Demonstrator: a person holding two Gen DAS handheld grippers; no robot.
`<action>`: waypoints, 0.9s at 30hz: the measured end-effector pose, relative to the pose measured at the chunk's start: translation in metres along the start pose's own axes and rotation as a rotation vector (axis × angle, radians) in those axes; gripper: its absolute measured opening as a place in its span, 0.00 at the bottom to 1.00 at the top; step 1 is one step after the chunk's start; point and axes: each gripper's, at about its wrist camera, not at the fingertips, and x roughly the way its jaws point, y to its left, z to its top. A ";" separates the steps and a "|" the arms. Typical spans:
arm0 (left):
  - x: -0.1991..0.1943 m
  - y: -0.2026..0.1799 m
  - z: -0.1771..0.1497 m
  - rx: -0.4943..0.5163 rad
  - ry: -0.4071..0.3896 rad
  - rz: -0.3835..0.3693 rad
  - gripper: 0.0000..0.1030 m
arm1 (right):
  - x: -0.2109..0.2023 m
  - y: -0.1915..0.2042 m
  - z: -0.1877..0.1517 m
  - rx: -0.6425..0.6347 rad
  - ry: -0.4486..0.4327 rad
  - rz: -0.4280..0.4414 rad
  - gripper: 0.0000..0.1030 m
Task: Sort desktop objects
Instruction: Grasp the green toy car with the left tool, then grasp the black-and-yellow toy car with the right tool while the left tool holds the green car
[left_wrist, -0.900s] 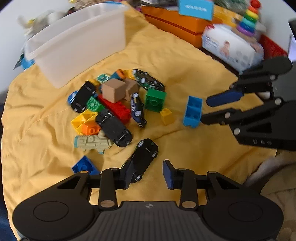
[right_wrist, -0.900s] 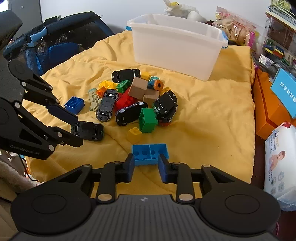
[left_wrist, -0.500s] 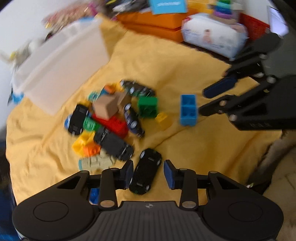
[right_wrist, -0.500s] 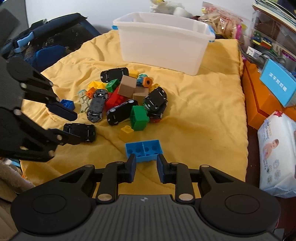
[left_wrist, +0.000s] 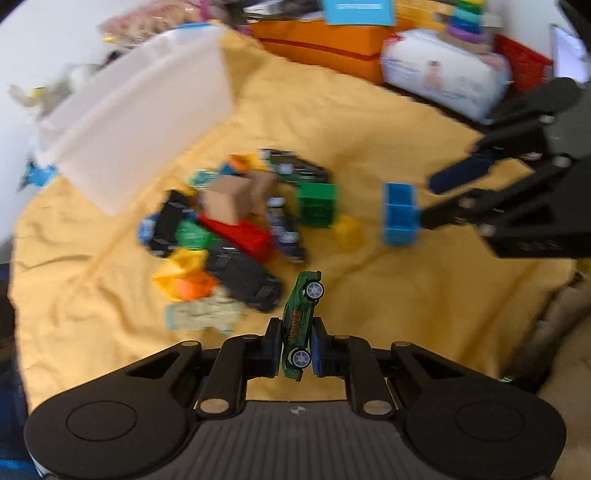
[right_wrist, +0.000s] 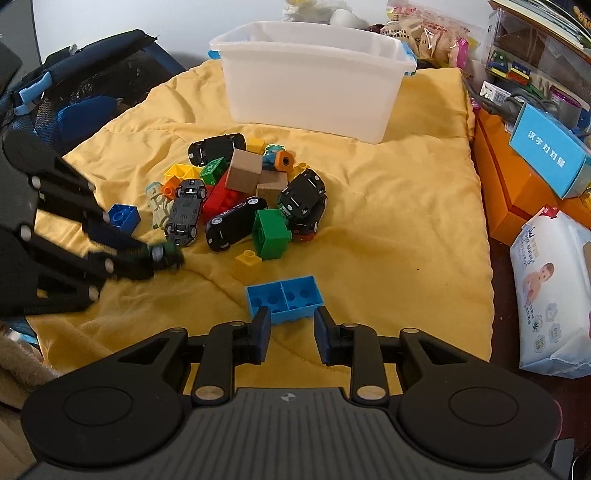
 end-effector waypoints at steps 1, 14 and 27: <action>0.002 -0.002 -0.001 0.016 0.006 0.047 0.18 | 0.001 0.000 0.001 -0.003 -0.001 0.004 0.29; -0.012 -0.023 -0.022 -0.018 -0.009 -0.040 0.27 | 0.022 0.013 0.042 -0.010 -0.036 0.144 0.23; -0.012 -0.020 -0.027 -0.054 -0.009 -0.039 0.27 | 0.077 0.028 0.062 0.061 0.051 0.095 0.17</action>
